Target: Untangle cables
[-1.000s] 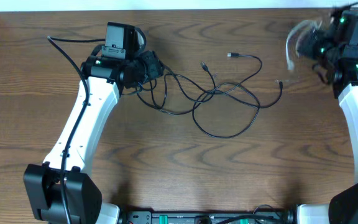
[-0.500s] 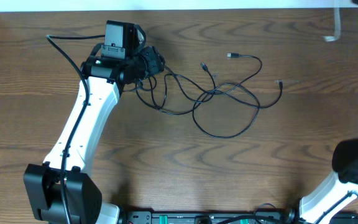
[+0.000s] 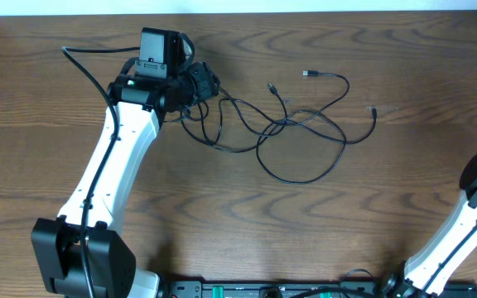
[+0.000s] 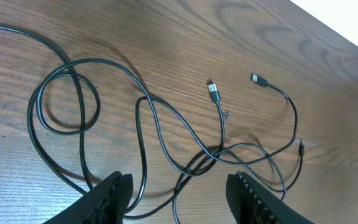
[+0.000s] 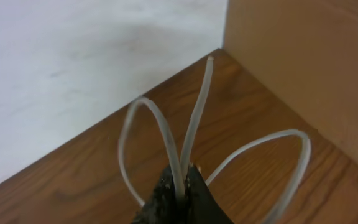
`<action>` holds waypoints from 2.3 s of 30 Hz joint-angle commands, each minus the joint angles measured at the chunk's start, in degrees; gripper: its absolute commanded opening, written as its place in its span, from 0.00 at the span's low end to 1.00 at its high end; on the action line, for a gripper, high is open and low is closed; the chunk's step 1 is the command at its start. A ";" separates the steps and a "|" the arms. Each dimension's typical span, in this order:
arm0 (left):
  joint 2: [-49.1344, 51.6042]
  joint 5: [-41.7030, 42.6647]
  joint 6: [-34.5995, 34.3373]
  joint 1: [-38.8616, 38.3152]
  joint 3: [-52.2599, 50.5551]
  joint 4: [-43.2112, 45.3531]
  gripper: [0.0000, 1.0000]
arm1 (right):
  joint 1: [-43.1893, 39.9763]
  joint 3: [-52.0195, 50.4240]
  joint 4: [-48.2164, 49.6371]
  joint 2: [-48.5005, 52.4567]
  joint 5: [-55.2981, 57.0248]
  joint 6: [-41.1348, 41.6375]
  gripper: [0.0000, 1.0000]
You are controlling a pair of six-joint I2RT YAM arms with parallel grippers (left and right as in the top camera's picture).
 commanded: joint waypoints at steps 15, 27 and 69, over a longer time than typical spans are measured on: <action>0.02 -1.46 0.13 0.13 -0.35 -0.11 0.54 | -3.02 1.07 13.81 10.58 -5.84 -0.59 0.99; 0.02 -1.62 3.37 -0.44 -0.35 0.55 0.54 | -0.96 1.09 -4.92 0.90 -19.23 -0.57 0.99; 12.63 0.13 18.03 -3.98 -9.53 2.89 0.31 | 32.17 0.96 -39.65 -5.01 -15.13 -4.70 0.99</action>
